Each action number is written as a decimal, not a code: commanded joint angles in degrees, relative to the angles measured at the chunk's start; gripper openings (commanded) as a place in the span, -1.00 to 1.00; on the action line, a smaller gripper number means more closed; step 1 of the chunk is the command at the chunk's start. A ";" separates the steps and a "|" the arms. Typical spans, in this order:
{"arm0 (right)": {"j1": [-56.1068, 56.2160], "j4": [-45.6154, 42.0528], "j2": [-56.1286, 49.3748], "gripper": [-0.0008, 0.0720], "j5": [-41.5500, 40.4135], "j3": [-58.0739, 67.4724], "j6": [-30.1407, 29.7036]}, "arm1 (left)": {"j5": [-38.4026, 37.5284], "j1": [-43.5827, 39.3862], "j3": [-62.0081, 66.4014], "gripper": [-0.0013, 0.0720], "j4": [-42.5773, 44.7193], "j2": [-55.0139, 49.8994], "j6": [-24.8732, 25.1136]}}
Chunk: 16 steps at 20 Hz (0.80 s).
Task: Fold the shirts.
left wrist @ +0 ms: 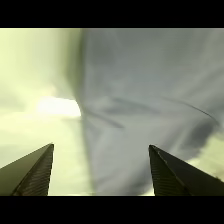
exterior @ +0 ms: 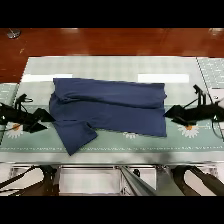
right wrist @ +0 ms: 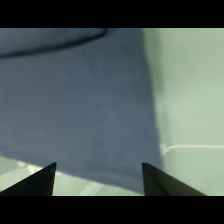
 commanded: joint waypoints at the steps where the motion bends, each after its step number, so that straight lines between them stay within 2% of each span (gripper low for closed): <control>1: 2.14 7.28 8.90 0.73 -3.61 -10.14 -1.01 | 2.67 2.05 -8.44 0.95 -8.85 2.45 5.29; 5: 5.09 9.20 9.57 0.73 -5.05 -10.29 0.39 | 9.33 -3.50 -12.87 0.95 -16.24 2.43 9.09; 7: 2.21 4.96 9.55 0.73 -6.95 -8.96 2.64 | 10.05 -7.39 -12.87 0.90 -15.43 2.38 9.75; 8: -0.31 0.92 9.51 0.73 -6.82 -7.58 5.05 | 10.27 -8.35 -12.66 0.26 -15.28 2.38 9.79; 9: -3.30 -3.30 9.44 0.73 -5.77 -6.10 6.78 | 9.81 -8.76 -12.50 -0.93 -15.67 2.54 11.04; 10: -5.81 -6.47 9.44 0.73 -4.15 -5.33 7.65 | 8.81 -8.81 -12.07 -0.89 -16.61 2.60 13.51; 12: -8.79 -11.08 9.27 0.73 1.49 -6.10 8.41 | 8.00 -8.74 -11.32 -0.89 -16.68 2.89 14.27; 14: -7.78 -10.84 9.16 0.73 5.53 -9.44 8.68 | 8.04 -8.76 -11.04 -0.89 -16.79 3.41 14.25; 16: -4.39 -8.61 9.07 0.73 4.33 -13.60 8.87 | 8.04 -8.76 -11.06 -0.89 -16.79 3.58 14.25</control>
